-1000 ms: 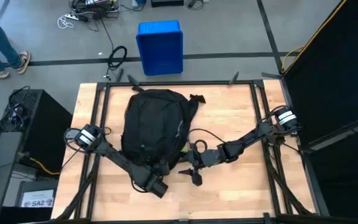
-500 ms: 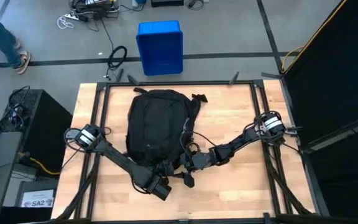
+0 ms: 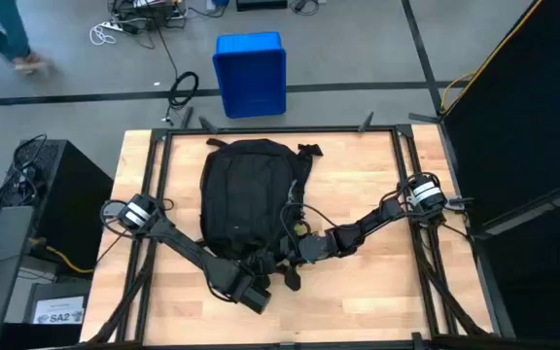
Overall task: Unpack backpack
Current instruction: Close the backpack
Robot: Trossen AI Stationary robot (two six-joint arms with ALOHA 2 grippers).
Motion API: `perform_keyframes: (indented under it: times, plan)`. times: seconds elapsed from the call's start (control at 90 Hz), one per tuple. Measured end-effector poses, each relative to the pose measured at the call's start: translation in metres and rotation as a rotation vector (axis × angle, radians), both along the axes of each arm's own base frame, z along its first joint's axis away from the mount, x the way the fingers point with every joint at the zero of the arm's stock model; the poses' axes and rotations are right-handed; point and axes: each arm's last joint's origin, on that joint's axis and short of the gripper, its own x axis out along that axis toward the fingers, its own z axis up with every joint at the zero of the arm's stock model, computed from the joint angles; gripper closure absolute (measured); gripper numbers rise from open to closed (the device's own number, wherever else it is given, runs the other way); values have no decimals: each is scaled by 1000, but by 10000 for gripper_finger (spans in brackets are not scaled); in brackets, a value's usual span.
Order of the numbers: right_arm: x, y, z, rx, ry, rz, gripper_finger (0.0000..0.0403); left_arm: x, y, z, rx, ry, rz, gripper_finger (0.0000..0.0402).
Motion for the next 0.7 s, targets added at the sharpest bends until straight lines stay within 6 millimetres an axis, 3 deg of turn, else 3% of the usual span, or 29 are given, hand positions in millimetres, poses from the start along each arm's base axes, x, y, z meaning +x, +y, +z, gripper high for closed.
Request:
perform_keyframes:
  times: [0.3, 0.511, 0.7]
  plan:
    - [-4, -3, -1, -28, 88, 77, 387, -5, -7, 0, -4, 17, -22, 401]
    - [-9, -1, 11, -41, 95, 70, 399, -13, -14, 0, -28, 68, -49, 401]
    - [-28, 7, 35, -161, 154, -43, 401, -28, -26, -2, -65, 161, -80, 401]
